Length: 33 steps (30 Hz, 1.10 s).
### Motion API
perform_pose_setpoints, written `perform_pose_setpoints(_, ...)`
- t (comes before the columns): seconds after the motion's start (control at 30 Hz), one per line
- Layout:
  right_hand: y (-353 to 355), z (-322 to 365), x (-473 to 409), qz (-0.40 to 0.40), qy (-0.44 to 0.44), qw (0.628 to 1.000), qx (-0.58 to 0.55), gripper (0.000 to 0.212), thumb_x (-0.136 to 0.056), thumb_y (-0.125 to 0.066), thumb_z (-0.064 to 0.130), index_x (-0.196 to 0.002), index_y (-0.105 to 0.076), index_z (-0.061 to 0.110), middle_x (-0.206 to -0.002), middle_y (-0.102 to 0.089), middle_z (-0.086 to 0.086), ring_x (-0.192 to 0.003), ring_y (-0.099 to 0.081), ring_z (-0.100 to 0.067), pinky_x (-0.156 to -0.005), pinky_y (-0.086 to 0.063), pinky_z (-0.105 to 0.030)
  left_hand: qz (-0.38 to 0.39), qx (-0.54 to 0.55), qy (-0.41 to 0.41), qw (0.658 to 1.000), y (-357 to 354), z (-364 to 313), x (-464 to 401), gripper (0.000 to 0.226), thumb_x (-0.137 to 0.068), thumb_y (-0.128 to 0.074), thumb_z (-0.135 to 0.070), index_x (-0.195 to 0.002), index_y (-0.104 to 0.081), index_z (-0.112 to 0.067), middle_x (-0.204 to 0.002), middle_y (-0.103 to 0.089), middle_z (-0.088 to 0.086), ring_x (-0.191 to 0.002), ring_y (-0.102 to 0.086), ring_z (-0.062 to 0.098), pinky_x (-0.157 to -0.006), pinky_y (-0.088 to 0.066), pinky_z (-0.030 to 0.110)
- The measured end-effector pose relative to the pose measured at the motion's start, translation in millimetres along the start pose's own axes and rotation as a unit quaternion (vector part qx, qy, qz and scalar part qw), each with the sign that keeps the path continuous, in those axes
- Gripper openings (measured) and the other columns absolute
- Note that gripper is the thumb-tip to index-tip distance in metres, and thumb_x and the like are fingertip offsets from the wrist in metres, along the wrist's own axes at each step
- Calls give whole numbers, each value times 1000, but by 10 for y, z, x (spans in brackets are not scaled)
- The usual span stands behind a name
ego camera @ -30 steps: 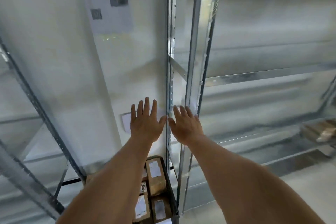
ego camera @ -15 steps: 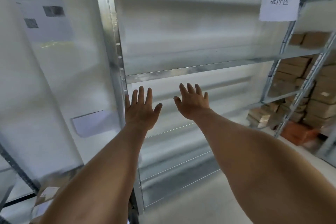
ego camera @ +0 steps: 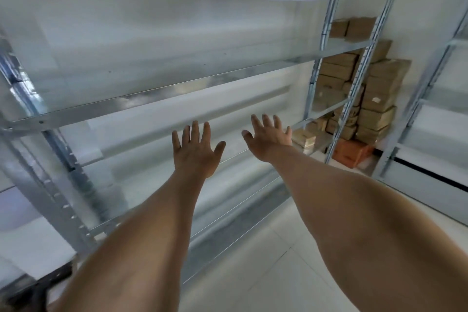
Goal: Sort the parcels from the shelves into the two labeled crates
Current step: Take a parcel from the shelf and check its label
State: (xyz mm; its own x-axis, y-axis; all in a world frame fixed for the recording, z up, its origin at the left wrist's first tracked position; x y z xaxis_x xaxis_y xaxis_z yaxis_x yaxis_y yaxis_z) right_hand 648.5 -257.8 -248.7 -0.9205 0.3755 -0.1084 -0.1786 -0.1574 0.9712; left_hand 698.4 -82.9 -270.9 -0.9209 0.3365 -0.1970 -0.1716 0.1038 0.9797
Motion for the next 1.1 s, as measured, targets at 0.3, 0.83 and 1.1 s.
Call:
perform_pose_setpoints(0.3, -229, -1183, -1263, 29, -51, 998, 13, 62, -104, -22, 55, -159, -10, 29, -168, -8, 0, -155, -1, -29, -120, -9, -61, 63, 24, -65, 996, -634, -1304, -1492, 73, -101, -8, -64, -160, 10, -25, -168, 13, 4, -155, 9, 23, -122, 12, 49)
perform_pose_setpoints(0.83, -666, -4258, -2988, 124, -97, 987, -24, 62, -104, -23, 54, -160, -10, 30, -169, -4, 0, -155, 2, -29, -121, -5, -61, 127, 12, -77, 989, -1932, -4130, -3114, 71, -101, -14, -63, -161, 0, -26, -169, 4, 3, -155, -1, 24, -123, 7, 51)
perform_pose_setpoints(1.1, -530, -5710, -3902, 169, -77, 983, 1, 64, -105, -22, 54, -161, -5, 29, -169, -5, 0, -155, 2, -29, -121, -8, -59, 165, 23, -38, 985, -2332, -5547, -3755, 71, -101, -14, -63, -161, 1, -28, -169, 5, 1, -155, 2, 21, -123, 9, 49)
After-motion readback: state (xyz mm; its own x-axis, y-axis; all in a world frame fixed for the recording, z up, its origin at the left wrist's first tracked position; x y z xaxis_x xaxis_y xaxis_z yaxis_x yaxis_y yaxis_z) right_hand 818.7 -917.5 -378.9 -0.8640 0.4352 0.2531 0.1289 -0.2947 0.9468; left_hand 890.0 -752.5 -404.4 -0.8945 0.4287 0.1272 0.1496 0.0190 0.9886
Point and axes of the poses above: each hand's wrist, its own x-axis away from the middle knuckle, its own y-axis out of the back of the hand, z = x × y, the point moved 4 cm from there along -x, towards the middle knuckle
